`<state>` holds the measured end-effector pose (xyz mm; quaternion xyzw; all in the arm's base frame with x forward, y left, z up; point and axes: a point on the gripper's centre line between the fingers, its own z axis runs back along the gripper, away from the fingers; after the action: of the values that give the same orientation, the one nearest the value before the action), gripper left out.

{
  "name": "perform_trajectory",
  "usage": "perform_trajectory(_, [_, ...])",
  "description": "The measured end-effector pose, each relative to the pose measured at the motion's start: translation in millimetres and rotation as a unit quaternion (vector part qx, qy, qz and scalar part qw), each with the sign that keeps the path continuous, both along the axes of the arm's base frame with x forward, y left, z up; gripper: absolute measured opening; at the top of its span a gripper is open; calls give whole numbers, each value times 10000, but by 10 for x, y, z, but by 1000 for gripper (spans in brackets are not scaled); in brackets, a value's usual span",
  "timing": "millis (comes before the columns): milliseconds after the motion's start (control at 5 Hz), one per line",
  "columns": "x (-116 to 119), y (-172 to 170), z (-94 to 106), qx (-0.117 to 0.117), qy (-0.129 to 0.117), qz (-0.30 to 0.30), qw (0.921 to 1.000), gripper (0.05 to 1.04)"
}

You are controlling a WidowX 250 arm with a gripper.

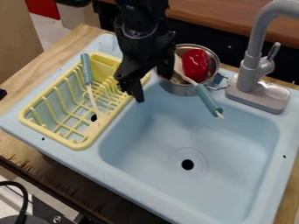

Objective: Move the silver pot to the sink

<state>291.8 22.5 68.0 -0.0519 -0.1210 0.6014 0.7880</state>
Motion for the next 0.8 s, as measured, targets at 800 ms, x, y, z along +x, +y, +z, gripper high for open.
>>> perform_trajectory(800, [115,-64,-117,59,157,334,9993,683])
